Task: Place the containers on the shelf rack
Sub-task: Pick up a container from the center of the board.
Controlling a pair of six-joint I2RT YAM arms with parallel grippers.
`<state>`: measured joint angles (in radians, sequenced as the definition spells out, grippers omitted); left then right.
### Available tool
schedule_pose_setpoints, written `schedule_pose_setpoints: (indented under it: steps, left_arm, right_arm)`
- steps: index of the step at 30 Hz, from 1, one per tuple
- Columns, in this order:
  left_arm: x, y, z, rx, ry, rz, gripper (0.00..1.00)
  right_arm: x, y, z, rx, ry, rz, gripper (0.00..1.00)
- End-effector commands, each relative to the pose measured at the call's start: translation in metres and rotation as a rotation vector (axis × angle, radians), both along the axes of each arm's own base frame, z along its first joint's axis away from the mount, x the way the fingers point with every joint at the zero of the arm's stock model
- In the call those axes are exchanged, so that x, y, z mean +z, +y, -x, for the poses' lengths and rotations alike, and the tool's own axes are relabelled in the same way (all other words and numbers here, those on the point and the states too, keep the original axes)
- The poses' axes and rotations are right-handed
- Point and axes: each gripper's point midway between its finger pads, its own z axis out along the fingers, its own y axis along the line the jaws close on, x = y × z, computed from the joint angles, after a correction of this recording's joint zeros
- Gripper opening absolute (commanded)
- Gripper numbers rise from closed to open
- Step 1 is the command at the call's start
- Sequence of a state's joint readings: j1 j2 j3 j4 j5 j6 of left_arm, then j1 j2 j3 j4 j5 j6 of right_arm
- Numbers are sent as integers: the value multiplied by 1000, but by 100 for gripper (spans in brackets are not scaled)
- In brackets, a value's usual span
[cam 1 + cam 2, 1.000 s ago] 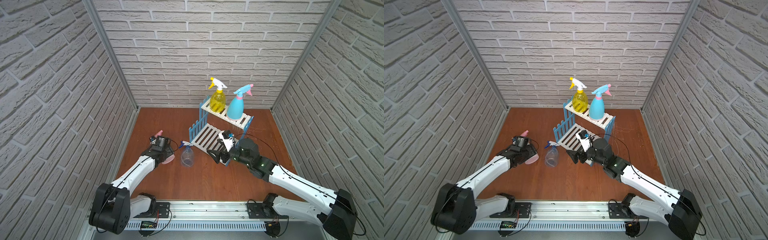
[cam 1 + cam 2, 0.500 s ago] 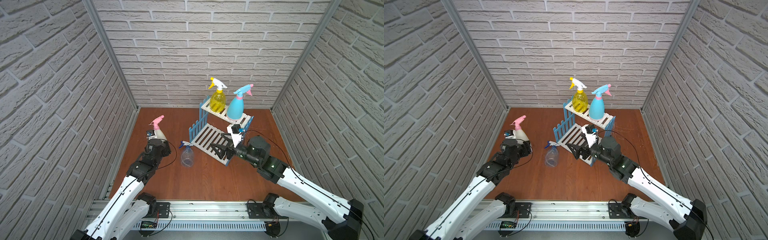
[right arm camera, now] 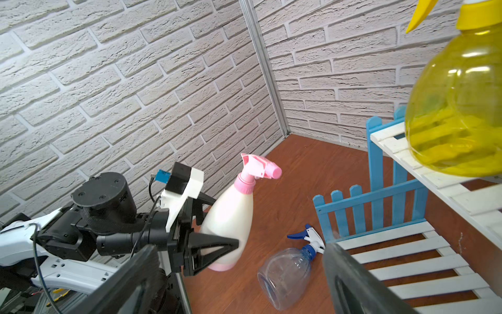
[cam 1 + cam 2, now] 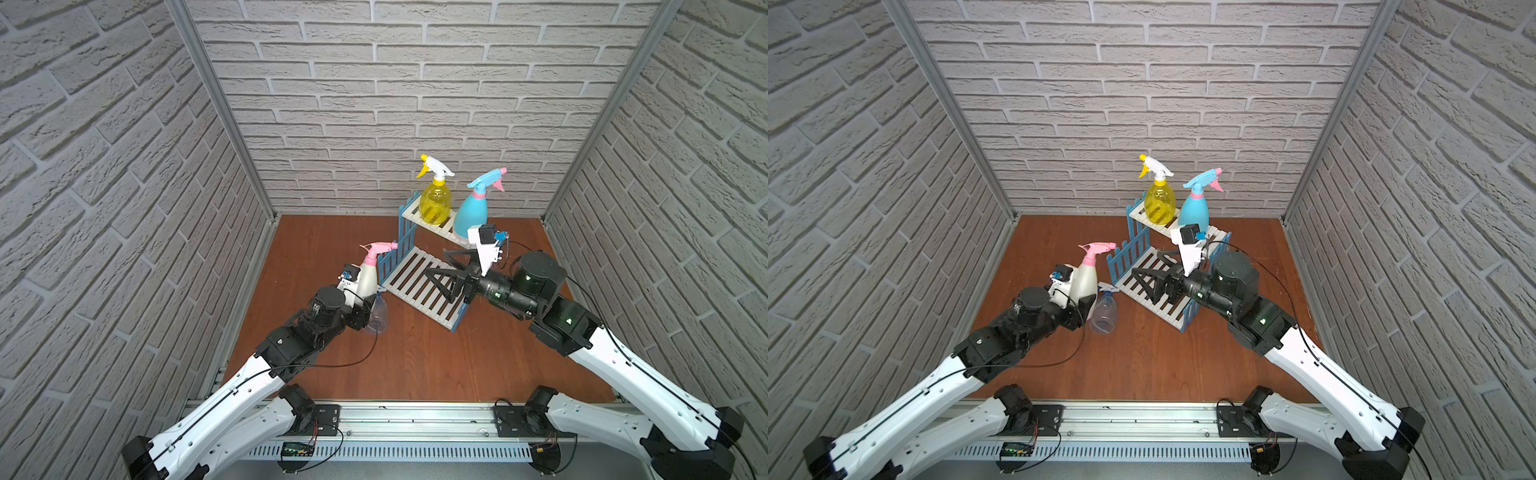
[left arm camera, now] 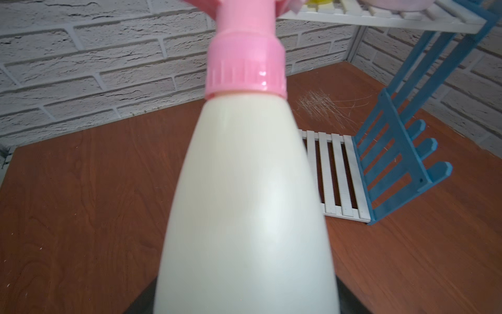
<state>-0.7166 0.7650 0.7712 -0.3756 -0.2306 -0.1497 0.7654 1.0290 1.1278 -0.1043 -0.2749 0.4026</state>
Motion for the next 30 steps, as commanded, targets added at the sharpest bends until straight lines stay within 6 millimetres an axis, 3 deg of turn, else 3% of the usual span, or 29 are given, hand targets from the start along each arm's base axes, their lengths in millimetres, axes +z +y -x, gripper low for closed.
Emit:
schedule_pose_setpoints:
  steps: [1, 11, 18, 23, 30]
  left_arm:
    - [30, -21, 2, -84, -95, 39, 71]
    - [34, -47, 9, -193, -109, 79, 72]
    - [30, -52, 16, -246, -111, 78, 74]
    - [31, -50, 18, -248, -121, 82, 74]
    - [33, -50, 21, -257, -130, 97, 74]
  right_arm:
    - [-18, 11, -3, 36, 119, 34, 99]
    - [-24, 36, -26, 40, 191, -4, 99]
    - [-22, 41, -28, 76, 173, -43, 80]
    - [-17, 43, -33, 98, 188, -87, 76]
    - [-14, 46, -35, 129, 222, -129, 59]
